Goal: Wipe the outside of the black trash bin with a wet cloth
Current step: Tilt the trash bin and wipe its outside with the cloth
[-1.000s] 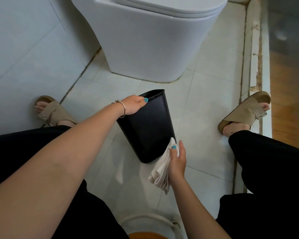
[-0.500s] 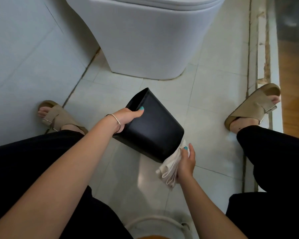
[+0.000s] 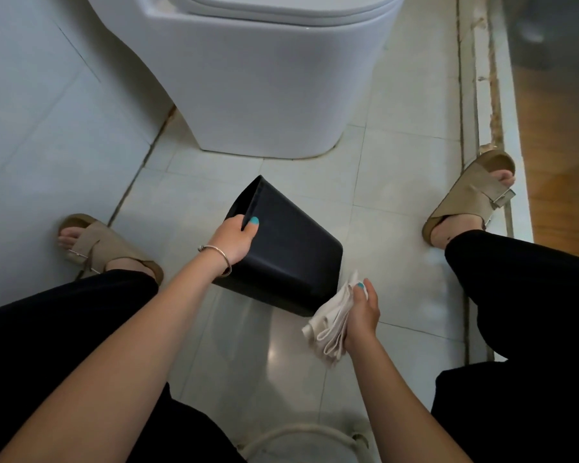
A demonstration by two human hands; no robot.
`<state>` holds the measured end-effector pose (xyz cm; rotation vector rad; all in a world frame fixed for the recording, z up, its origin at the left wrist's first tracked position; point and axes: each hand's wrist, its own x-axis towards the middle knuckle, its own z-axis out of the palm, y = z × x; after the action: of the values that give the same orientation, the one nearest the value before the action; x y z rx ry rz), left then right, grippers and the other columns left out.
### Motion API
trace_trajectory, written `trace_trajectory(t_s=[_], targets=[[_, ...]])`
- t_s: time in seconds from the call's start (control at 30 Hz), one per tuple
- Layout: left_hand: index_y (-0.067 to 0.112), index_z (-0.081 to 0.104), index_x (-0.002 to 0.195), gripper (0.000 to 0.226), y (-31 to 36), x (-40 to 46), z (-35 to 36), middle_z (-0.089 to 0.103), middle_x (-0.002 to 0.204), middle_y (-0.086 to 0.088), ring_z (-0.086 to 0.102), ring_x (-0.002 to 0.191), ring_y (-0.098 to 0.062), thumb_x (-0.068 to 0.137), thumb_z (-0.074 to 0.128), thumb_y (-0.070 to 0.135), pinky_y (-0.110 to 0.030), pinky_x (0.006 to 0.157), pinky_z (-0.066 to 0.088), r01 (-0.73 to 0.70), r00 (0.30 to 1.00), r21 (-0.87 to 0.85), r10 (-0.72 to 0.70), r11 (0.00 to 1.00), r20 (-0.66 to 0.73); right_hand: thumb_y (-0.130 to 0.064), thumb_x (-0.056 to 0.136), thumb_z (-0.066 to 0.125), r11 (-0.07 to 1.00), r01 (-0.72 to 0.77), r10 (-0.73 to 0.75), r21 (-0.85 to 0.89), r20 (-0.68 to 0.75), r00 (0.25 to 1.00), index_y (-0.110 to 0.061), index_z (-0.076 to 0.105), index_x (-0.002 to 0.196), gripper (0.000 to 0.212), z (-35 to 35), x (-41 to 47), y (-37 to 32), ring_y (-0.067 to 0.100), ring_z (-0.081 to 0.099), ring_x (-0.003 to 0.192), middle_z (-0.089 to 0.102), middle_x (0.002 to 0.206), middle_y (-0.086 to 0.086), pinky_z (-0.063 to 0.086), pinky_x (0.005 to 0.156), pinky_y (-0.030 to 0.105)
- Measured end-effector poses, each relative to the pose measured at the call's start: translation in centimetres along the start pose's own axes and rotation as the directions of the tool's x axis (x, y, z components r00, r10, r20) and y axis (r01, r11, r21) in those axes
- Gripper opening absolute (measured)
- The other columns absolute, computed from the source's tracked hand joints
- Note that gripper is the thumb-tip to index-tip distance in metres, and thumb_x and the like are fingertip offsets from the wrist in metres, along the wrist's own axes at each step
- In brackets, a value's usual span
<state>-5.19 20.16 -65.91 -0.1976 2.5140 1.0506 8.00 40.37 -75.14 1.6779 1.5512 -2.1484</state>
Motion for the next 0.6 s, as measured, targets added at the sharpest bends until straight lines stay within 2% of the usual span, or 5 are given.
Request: trace_trajectory(t_s=[0.17,0.27,0.37,0.43,0.6], targets=[[0.005,0.049,0.109,0.031,-0.8,-1.0,1.5,0.049,0.079,0.005,0.052,0.077,-0.023,0.099,0.047,0.034,-0.031,0.071,0.036,-0.083,0.988,0.030,0.086,0.996,-0.127,-0.028,0.101,0.048,0.999,0.037,-0.036,0.030,-0.004,0.999,-0.032,0.049,0.140,0.039,0.5,-1.1,0.4,0.022,0.054,0.110,0.050,0.135,-0.001,0.047,0.087,0.034],[0.028,0.007,0.153,0.074,-1.7,-1.2,1.7,0.032,0.078,0.022,0.035,0.065,0.002,0.096,0.054,0.034,-0.027,0.071,0.036,-0.139,0.988,0.023,0.140,0.990,-0.059,-0.027,0.100,0.049,0.998,0.032,-0.032,0.057,-0.013,0.999,-0.031,0.050,0.139,0.039,0.8,-0.8,0.6,0.022,0.054,0.114,0.050,0.140,0.002,0.047,0.091,0.034],[0.042,-0.007,0.150,0.091,-2.0,-1.4,1.4,0.051,0.092,0.008,0.053,0.078,-0.013,0.091,0.062,0.033,-0.029,0.079,0.041,-0.186,0.982,0.037,0.185,0.982,0.040,-0.028,0.102,0.047,0.998,0.062,-0.062,0.023,0.012,0.998,-0.031,0.048,0.141,0.039,1.0,-0.5,0.8,0.019,0.052,0.111,0.049,0.141,0.001,0.045,0.089,0.032],[0.040,-0.006,0.150,0.103,-1.8,-1.8,1.2,0.054,0.131,-0.003,0.056,0.112,-0.023,0.084,0.072,0.029,-0.028,0.093,0.041,-0.190,0.979,0.016,0.188,0.982,0.081,-0.029,0.102,0.046,0.998,0.054,-0.055,0.021,0.022,0.998,-0.032,0.048,0.141,0.039,1.3,-0.4,0.8,0.019,0.053,0.110,0.049,0.138,-0.001,0.046,0.088,0.032],[0.050,-0.013,0.145,0.121,-2.7,-2.4,1.1,0.041,0.141,0.015,0.050,0.123,-0.020,0.074,0.082,0.027,-0.027,0.095,0.042,-0.195,0.978,0.008,0.194,0.981,0.078,-0.030,0.102,0.046,0.995,0.101,-0.100,-0.016,0.038,0.994,-0.036,0.049,0.137,0.036,1.6,-0.2,0.6,0.018,0.054,0.112,0.051,0.133,-0.005,0.047,0.090,0.032]])
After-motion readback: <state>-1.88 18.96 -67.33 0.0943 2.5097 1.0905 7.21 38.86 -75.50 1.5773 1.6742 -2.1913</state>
